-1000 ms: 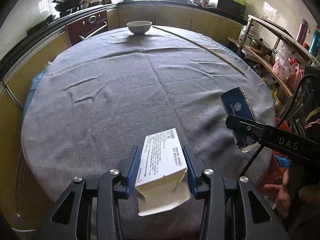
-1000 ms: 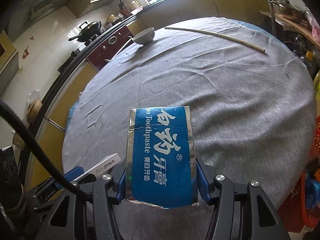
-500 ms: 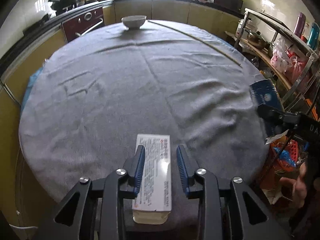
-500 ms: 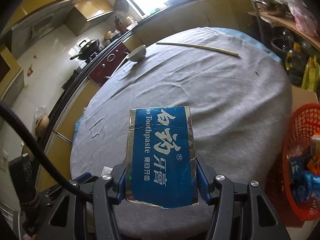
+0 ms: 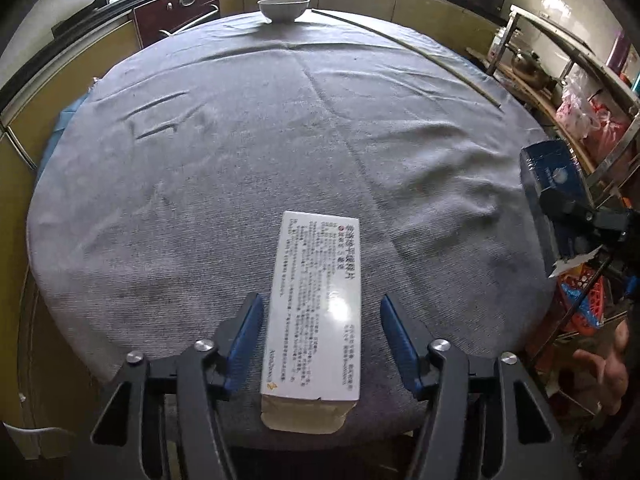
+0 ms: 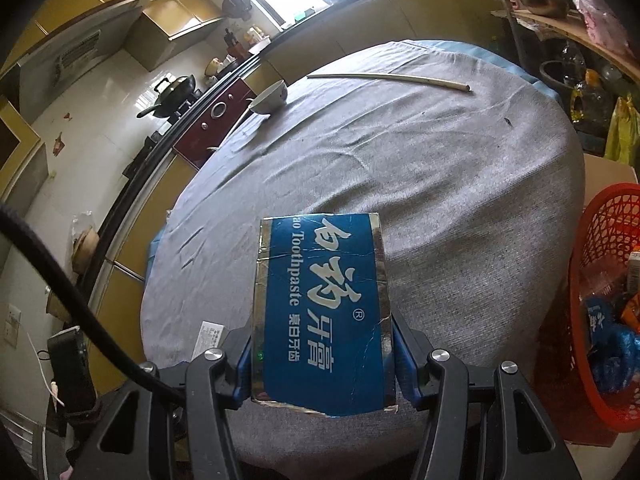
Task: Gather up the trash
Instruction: 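Lift the white medicine box with the left tool while the right tool lifts the toothpaste box, then carry both boxes over the red basket, left and right tools together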
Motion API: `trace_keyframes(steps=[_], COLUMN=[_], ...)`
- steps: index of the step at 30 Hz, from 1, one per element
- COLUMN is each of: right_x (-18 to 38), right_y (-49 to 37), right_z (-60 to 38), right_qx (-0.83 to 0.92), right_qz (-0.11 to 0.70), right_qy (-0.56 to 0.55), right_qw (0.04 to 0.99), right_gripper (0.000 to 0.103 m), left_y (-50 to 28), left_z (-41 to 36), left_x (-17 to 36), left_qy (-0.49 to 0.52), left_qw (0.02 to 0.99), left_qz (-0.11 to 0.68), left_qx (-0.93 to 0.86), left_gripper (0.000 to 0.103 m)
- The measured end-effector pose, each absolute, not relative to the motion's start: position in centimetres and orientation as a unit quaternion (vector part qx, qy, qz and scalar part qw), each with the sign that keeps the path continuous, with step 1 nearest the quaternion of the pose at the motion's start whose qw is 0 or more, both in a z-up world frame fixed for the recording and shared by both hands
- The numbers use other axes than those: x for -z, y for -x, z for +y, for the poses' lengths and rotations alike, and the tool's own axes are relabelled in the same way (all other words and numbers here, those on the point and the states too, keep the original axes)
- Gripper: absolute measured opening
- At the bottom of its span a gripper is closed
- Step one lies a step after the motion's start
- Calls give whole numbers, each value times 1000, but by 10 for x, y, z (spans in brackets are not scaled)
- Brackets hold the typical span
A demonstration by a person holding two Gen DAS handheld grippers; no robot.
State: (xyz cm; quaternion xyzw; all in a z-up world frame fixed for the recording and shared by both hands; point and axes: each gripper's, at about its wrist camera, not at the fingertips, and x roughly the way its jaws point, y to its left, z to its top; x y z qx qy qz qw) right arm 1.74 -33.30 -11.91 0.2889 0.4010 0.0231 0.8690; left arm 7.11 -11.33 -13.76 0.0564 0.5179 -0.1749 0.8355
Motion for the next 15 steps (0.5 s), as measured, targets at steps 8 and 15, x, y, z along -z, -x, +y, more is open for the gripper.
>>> trace_keyframes(steps=[8, 15], right_x=[119, 113], right_y=[-19, -14], right_z=[-333, -332], right_qx=[-28, -33], right_qz=[400, 390], right_qy=[-287, -283], right_qw=[870, 876], right_gripper=[59, 59], left_y=[-69, -61], left_z=[-118, -126], left_x=[135, 102], left_qy=[-66, -80], left_qw=[844, 869], left_qz=[503, 458], left_qx=[175, 170], left_gripper=[47, 47])
